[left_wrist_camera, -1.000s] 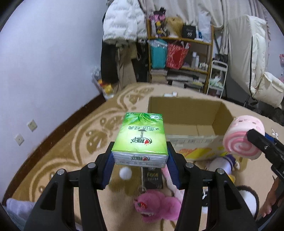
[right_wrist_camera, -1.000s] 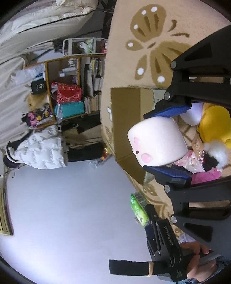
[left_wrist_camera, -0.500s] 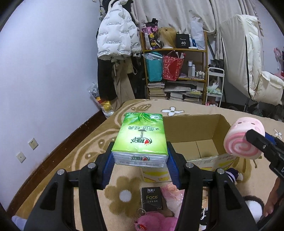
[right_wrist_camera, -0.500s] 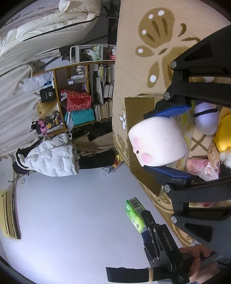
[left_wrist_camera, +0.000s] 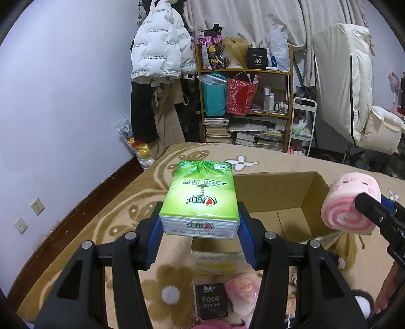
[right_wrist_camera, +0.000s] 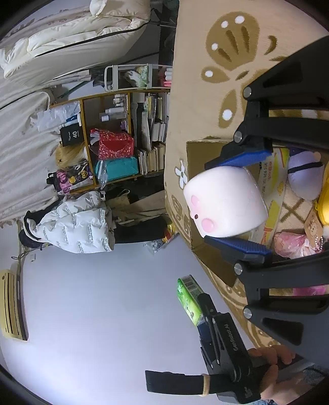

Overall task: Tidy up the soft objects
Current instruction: 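Open the left tool to drop the green pack while the right tool releases the roll plush into the box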

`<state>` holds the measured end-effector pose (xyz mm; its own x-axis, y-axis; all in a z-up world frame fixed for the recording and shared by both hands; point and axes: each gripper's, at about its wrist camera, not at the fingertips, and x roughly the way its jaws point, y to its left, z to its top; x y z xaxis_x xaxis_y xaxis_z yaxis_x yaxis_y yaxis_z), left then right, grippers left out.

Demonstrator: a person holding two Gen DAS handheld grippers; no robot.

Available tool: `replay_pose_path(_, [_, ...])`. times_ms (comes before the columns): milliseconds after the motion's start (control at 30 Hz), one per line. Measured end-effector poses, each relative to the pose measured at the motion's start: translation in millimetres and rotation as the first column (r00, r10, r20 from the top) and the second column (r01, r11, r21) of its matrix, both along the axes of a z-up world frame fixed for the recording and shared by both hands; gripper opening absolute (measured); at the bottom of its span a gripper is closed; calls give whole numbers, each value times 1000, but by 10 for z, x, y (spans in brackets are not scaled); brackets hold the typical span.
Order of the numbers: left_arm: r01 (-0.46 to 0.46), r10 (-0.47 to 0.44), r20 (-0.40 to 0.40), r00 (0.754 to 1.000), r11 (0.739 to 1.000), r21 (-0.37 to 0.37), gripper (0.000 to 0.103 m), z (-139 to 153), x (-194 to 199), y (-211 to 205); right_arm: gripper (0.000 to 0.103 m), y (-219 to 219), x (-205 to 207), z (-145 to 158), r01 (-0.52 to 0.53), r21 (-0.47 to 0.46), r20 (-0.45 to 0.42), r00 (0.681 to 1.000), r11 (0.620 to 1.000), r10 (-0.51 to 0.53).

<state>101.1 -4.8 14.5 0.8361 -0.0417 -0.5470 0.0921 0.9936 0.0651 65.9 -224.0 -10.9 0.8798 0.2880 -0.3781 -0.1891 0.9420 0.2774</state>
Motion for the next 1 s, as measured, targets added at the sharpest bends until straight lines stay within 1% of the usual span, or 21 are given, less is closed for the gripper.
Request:
replay_pose_path(100, [8, -9, -15, 1000, 1000, -15, 52, -16, 106, -8, 52, -6, 20, 0, 1, -3, -1, 1000, 1000, -1])
replay_pose_path(267, [21, -21, -18, 1000, 1000, -11, 52, -58, 193, -47, 53, -82, 203, 17, 3, -12, -16, 1000, 1000, -4])
replay_pose_path(433, [38, -38, -10, 999, 999, 0, 52, -64, 253, -122, 53, -113, 366, -62, -10, -29, -42, 999, 1000, 8])
replay_pose_path(533, [50, -50, -22, 999, 999, 9, 52, -123, 293, -169, 55, -111, 433, -140, -14, -31, -61, 998, 999, 13])
replay_pose_path(633, [54, -54, -17, 998, 998, 16, 53, -153, 313, -219, 56, -126, 507, -204, -16, -40, -87, 996, 999, 12])
replay_pose_path(767, [69, -69, -11, 998, 998, 2, 53, -171, 316, -244, 56, -116, 544, -270, -21, -41, -112, 994, 999, 17])
replay_pose_path(867, [89, -91, -46, 995, 996, -31, 53, -217, 344, -250, 57, -108, 538, -278, -24, -42, -109, 994, 999, 20])
replay_pose_path(933, [70, -71, -68, 995, 997, -26, 55, -262, 371, -242, 67, -109, 533, -280, -26, -35, -109, 994, 999, 22])
replay_pose_path(967, [58, -59, -72, 996, 998, -20, 57, -270, 373, -230, 69, -121, 536, -282, -27, -31, -107, 994, 999, 23])
replay_pose_path(1000, [51, -53, -74, 996, 998, -20, 64, -272, 376, -223, 74, -114, 535, -282, -26, -30, -106, 994, 999, 23])
